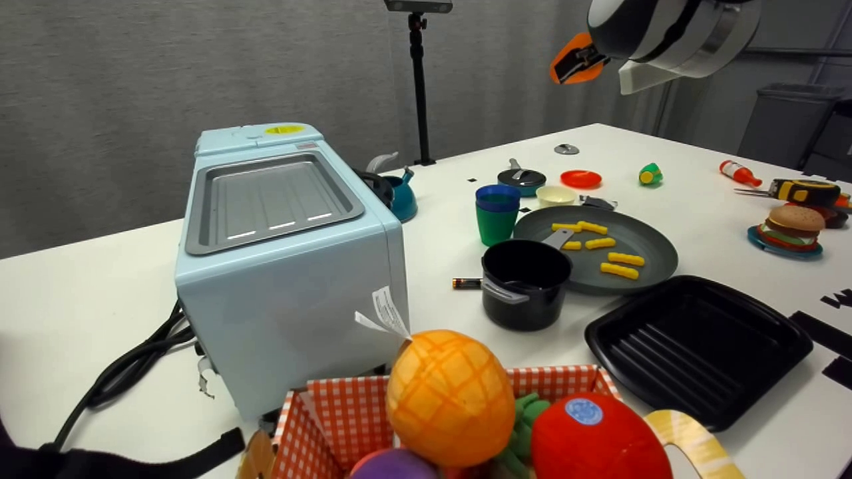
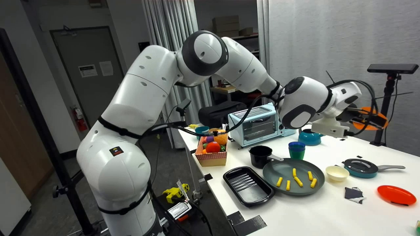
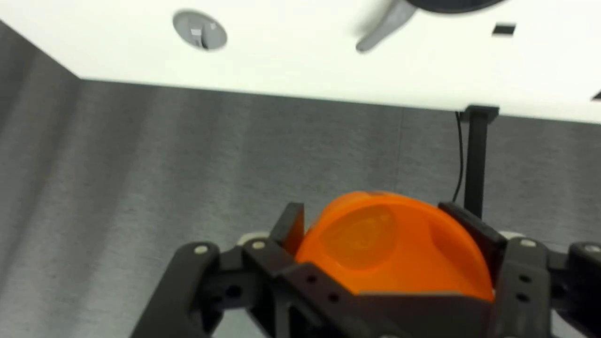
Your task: Remove three potato chips from the grey plate and put them in the orange cup, pour the chips out of the orange cup and onto the grey plate
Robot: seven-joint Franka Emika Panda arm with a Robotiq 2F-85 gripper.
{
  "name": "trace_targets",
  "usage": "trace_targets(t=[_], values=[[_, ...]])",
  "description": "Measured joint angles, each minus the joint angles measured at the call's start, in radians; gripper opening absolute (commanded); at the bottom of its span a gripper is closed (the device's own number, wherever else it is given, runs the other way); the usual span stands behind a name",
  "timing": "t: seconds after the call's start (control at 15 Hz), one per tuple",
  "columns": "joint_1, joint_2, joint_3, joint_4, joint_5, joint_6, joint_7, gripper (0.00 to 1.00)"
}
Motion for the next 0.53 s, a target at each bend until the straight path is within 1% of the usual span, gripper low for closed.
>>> trace_targets(t=[0.07,0.13,0.27,0.33,0.4,0.53], values=[[0.037,0.023,-0.074,0.012,0.021,-0.092,0.002,0.49],[0.071,0.051,-0.148,0.02,0.018,-0.185,0.025,0.49],[0.122,0.108,-0.27,0.038,-0.045,-0.358,0.12,0.49],[0.139,0.136,-0.315,0.053,-0.093,-0.442,0.178,0.49],[0.141,0.157,-0.338,0.072,-0.169,-0.515,0.246,0.49],[0.124,0.175,-0.335,0.109,-0.341,-0.649,0.375,0.49]])
